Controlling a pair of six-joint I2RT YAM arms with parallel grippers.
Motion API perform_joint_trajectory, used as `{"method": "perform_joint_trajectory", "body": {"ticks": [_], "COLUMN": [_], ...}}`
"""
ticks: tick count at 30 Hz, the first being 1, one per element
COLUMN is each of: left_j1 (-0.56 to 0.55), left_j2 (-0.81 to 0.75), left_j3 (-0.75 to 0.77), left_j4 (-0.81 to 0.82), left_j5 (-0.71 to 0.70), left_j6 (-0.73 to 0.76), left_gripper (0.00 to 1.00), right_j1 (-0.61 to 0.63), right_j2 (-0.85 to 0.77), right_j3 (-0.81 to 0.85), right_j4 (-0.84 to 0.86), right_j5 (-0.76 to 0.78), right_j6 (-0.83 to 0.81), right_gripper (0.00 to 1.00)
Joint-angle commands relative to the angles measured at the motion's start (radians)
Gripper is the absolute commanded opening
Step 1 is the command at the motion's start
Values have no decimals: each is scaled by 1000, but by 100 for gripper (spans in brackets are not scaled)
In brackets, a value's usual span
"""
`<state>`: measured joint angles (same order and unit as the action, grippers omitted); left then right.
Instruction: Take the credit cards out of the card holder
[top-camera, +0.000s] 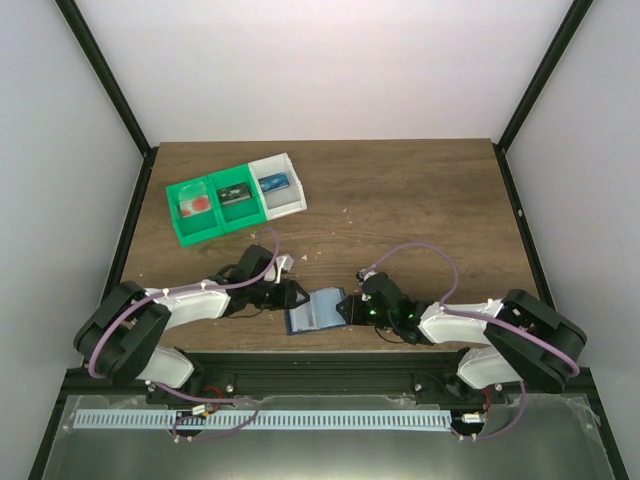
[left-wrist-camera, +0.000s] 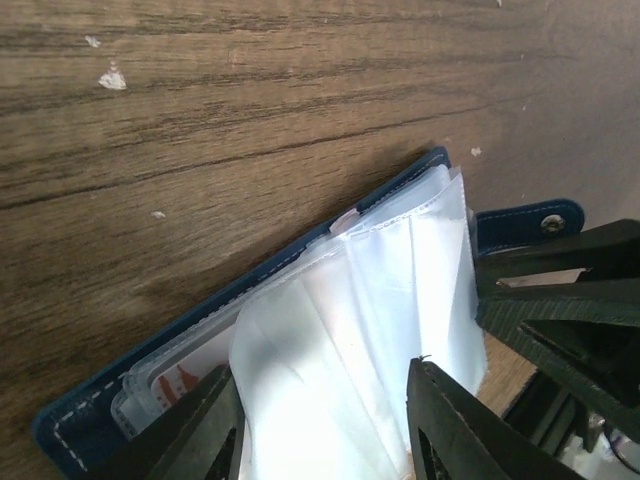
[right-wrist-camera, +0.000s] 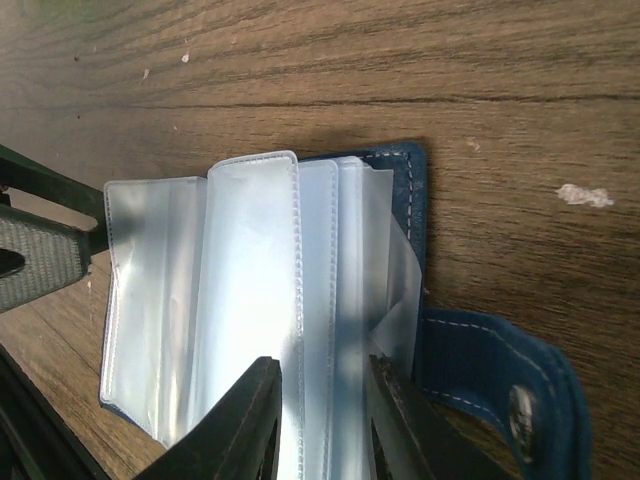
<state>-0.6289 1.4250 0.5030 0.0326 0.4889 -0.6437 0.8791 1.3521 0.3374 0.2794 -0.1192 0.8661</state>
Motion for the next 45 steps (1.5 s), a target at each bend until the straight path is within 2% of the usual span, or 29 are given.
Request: {"method": "perform_joint_trajectory", "body": {"ticks": [1, 3, 9, 15, 20, 28, 29, 32, 35, 39, 43, 45], "left_j1": [-3, -3, -2, -4, -5, -21, -24, -41, -66, -67, -49, -25], "left_j2": [34, 33, -18, -14, 56, 113, 119, 160, 227, 211, 133, 89], "left_j3": [-10, -11, 2, -39, -77, -28, -21, -12, 12, 33, 83, 79], "left_j4": [20, 29, 55, 254, 412, 442, 440, 479, 548, 539, 335, 289], "left_j5": [-9, -4, 64, 169, 212, 247, 246, 265, 304, 279, 222, 215], "left_j6": [9, 3, -52, -198, -276, -302, -301, -320, -367, -355, -253, -218], "left_gripper": [43, 35, 0, 0, 14, 33, 34, 25, 27, 28, 31, 32], "right_j1": [-2, -2, -2, 0, 0, -1, 0, 0, 0, 4, 22, 35], "right_j2": [8, 9, 23, 83, 65, -79, -95, -157, -206, -264, -303, -310], "right_j3": [-14, -14, -25, -52, -60, -39, -34, -33, -34, -34, -26, -17], "right_j4": [-2, -1, 57, 210, 196, 45, 27, -5, -30, -52, -61, -60], "right_j5": [-6, -8, -62, -160, -141, -48, -42, -23, -8, -12, -14, -11], "right_j6": [15, 16, 55, 133, 140, 113, 111, 108, 115, 115, 116, 118], "right_gripper": [26, 26, 26, 25, 28, 38, 39, 39, 38, 37, 36, 35]}}
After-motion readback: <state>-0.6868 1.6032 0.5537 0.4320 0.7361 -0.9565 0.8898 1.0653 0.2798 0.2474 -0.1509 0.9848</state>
